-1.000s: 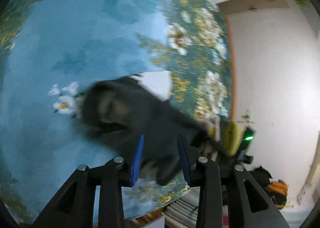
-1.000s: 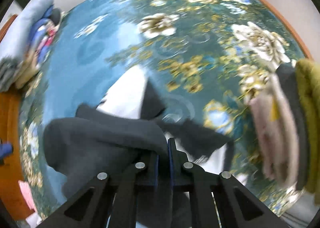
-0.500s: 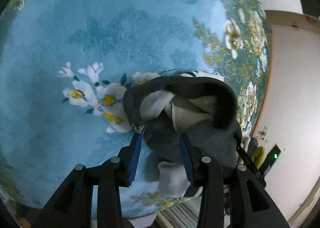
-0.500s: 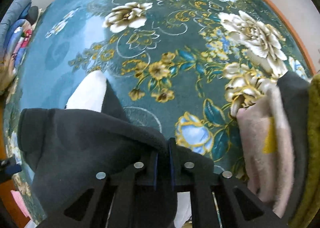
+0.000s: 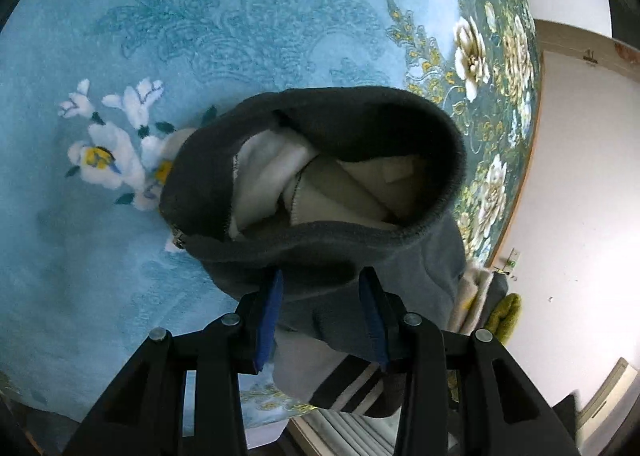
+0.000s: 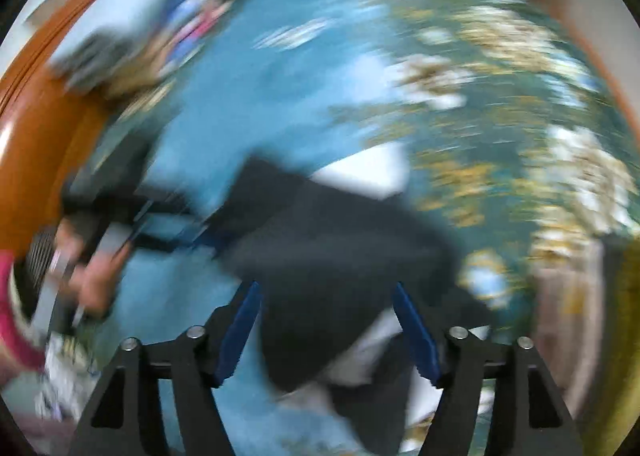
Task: Fold clothes
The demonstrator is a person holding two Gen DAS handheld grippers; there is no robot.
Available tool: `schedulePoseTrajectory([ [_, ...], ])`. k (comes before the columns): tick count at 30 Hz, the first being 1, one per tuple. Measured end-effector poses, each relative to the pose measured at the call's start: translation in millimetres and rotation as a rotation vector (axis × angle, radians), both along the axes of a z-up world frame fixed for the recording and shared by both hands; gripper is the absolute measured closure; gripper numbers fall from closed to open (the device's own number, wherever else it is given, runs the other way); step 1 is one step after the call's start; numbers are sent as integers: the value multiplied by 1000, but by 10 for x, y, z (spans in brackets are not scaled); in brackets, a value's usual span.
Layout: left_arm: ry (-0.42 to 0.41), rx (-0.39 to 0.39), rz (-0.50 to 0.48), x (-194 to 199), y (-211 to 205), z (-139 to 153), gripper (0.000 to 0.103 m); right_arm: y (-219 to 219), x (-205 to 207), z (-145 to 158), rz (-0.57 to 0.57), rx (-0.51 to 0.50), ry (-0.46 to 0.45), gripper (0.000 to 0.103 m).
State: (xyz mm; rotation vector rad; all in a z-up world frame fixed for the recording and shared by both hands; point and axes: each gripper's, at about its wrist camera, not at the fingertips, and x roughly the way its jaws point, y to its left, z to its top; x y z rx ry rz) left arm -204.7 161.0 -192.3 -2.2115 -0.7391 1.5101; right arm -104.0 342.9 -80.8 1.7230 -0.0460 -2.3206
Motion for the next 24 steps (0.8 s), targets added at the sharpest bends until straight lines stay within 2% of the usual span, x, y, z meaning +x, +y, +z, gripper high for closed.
schedulePoseTrajectory([
  [3, 17, 6, 22, -28, -107, 71, 63, -338, 66, -292, 33, 83, -22, 29],
  [7, 41, 7, 84, -111, -334, 142, 63, -452, -20, -516, 26, 193, -53, 31],
  [8, 47, 8, 99, -132, -391, 160, 63, -404, -35, -548, 15, 201, -73, 41],
  [9, 53, 8, 115, -153, -448, 178, 63, -343, -49, -575, -2, 208, -93, 62],
  [11, 66, 8, 146, -194, -561, 213, 63, -181, -43, -601, -49, 220, -117, 79],
  [12, 72, 9, 161, -215, -618, 231, 63, -85, -23, -600, -79, 227, -126, 84],
  [14, 65, 7, 184, -248, -690, 175, 63, 40, 66, -549, -105, 260, -122, 89],
  [18, 37, -4, 195, -276, -696, 48, 62, 334, 348, -500, -148, 340, -135, 91],
  [22, -17, -9, 155, -247, -533, -151, 58, 721, 657, -516, -247, 447, -169, 95],
  [24, -48, 7, 131, -208, -384, -268, 55, 924, 785, -557, -312, 435, -213, 96],
])
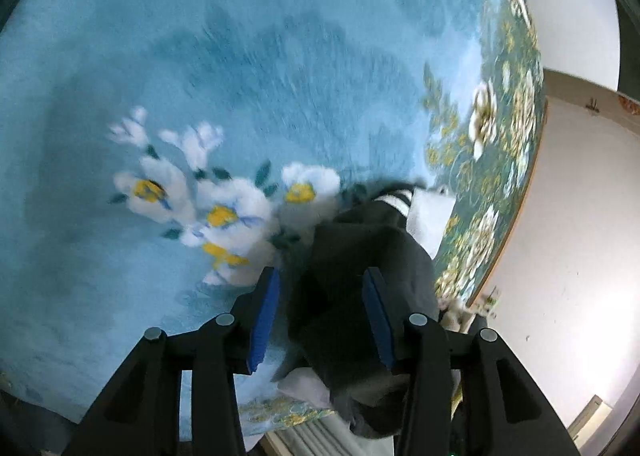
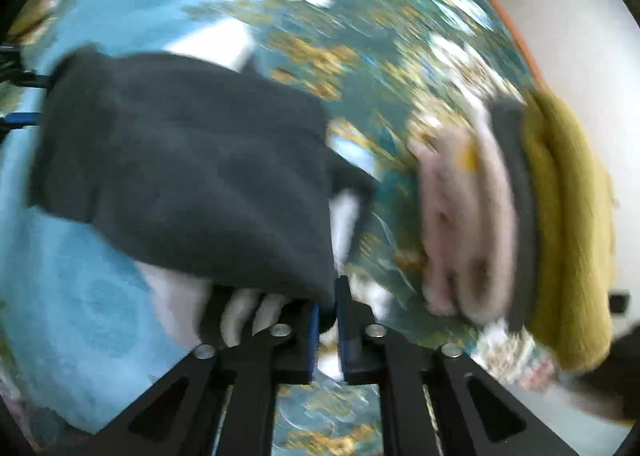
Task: Fold clothes
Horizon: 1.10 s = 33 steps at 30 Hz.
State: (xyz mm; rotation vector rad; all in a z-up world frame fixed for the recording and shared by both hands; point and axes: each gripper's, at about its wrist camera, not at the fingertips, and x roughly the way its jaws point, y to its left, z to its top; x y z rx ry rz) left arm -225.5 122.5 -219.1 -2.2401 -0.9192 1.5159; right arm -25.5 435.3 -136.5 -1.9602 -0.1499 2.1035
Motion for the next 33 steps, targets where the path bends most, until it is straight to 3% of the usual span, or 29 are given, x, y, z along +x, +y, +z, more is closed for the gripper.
schedulePoseTrajectory([
  [1, -14, 6, -10, 19, 62, -52, 51, 66, 44, -9, -25, -5, -8, 96],
  [5, -80, 50, -2, 117, 282, -244, 51, 69, 50, -10, -18, 6, -9, 96],
  [9, -145, 137, 136, 99, 254, -367, 49, 40, -13, -12, -2, -5, -2, 96],
  [11, -155, 179, 195, 58, 229, -382, 44, 33, 4, -17, -6, -13, -3, 96],
  [12, -147, 188, 209, 28, 230, -366, 36, 27, 17, -19, -9, -18, -4, 96],
  [13, -136, 183, 197, -2, 258, -344, 32, 22, 29, -22, -12, -22, -5, 96],
  [18, -163, 96, -15, -84, 718, -354, 33, -20, 12, -94, -16, -34, -7, 96],
  [20, -151, 44, -61, -67, 812, -360, 39, -26, -2, -98, -20, -38, -2, 96],
  [22, -138, 1, -92, -42, 876, -358, 77, -36, -3, -74, -23, -39, 5, 96],
  [24, -122, -2, -80, -12, 864, -308, 90, -36, 0, -47, -30, -44, 13, 96],
  [29, -10, 52, -13, -58, 718, 160, 96, 18, -54, 101, -69, -83, 67, 96],
  [33, 144, 127, 12, -166, 593, 865, 96, 115, -223, 454, -102, -103, 180, 97],
])
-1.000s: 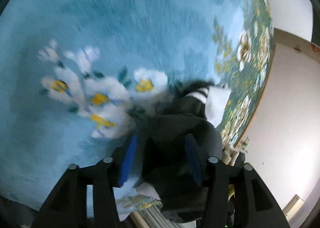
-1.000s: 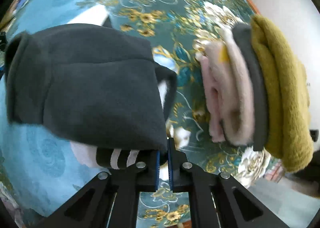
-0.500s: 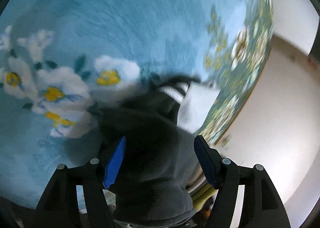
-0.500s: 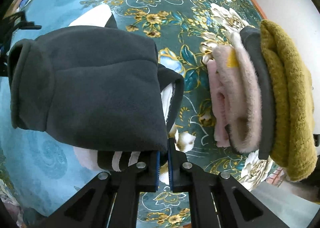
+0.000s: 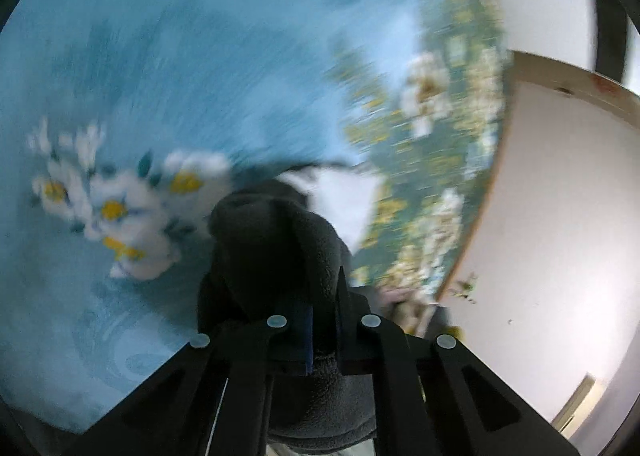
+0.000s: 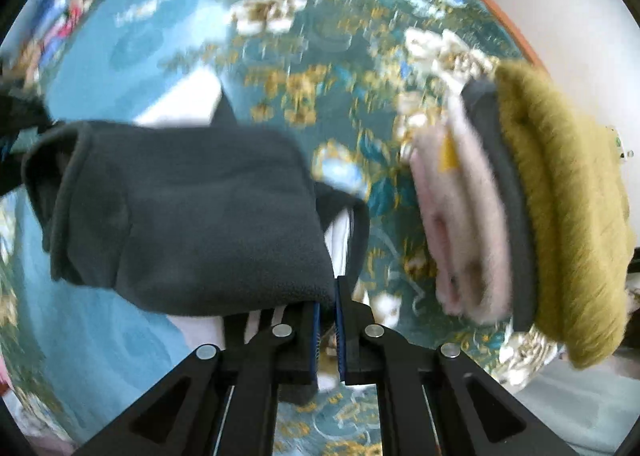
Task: Fold clothes
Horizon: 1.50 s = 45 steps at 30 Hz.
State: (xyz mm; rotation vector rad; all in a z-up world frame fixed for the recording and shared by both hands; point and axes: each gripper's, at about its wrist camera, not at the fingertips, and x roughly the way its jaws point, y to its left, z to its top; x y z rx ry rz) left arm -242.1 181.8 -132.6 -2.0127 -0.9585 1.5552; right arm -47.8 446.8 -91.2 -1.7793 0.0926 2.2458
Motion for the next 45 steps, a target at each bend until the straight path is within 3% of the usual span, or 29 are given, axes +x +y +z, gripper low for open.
schedulePoseTrajectory([
  [6, 246, 126, 31, -139, -208, 1221, 96, 106, -246, 827, -30, 36, 234, 97],
  [12, 541, 189, 13, 44, -289, 2479, 96, 180, -353, 1857, -41, 86, 489, 97],
  [17, 752, 196, 16, 380, -575, 3347, 96, -70, -73, 2232, 21, 90, 578, 97],
  [20, 849, 168, 31, 664, -842, 3678, 96, -231, 105, 2438, 60, 91, 627, 97],
  [24, 900, 133, 49, 1087, -1272, 3776, 96, -445, 343, 2713, 112, 91, 691, 97],
  [29, 867, 75, 84, 1726, -1916, 3558, 96, -713, 640, 3056, 178, 92, 772, 97],
  [34, 802, 61, 83, 2251, -2356, 3468, 96, -957, 1176, 2977, 284, 26, 706, 97],
  [37, 771, 43, 69, 2355, -2525, 3534, 96, -1007, 1378, 2983, 327, -11, 670, 97],
  [39, 746, -1, 56, 2322, -2527, 3472, 96, -1028, 1362, 2934, 347, -33, 638, 97],
  [41, 678, -49, 56, 2207, -2495, 3232, 95, -1038, 1193, 2665, 347, -61, 563, 97],
  [45, 490, -111, 90, 1951, -2454, 2408, 95, -1056, 809, 2055, 339, -121, 400, 97],
])
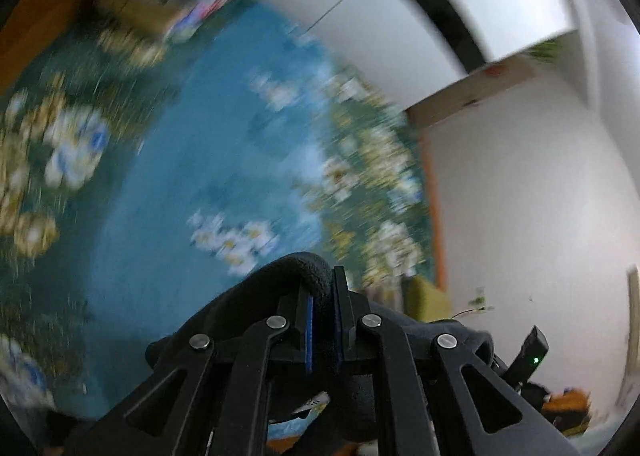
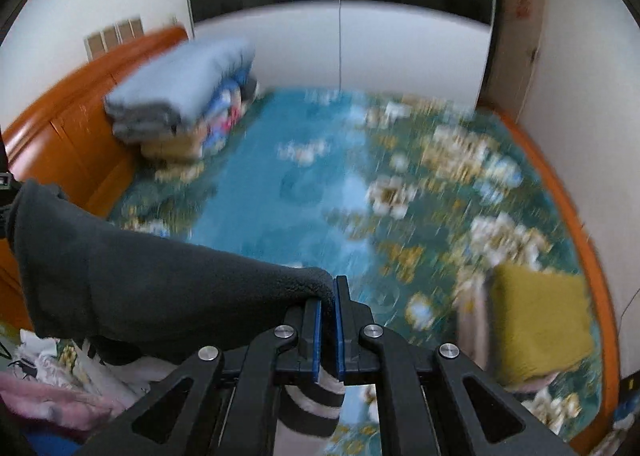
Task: Fold clothes
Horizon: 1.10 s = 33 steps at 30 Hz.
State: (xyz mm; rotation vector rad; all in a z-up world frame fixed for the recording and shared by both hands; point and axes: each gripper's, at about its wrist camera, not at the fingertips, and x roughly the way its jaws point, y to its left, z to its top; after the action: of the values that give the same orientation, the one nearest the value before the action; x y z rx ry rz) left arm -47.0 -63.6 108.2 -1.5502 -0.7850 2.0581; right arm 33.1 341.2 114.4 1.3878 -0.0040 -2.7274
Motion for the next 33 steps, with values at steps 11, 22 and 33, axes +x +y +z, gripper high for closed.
schedulePoseTrajectory([
  [11, -398, -41, 135, -697, 98, -1831, 96, 90, -804, -1651, -75, -78, -398, 97],
  [22, -434, -86, 171, -1526, 221, -2302, 96, 200, -1900, -2297, -185, -108, -557, 97],
  [33, -532, -301, 96, -905, -70, -2836, 68, 240, -2356, -3084, -251, -121, -688, 93],
])
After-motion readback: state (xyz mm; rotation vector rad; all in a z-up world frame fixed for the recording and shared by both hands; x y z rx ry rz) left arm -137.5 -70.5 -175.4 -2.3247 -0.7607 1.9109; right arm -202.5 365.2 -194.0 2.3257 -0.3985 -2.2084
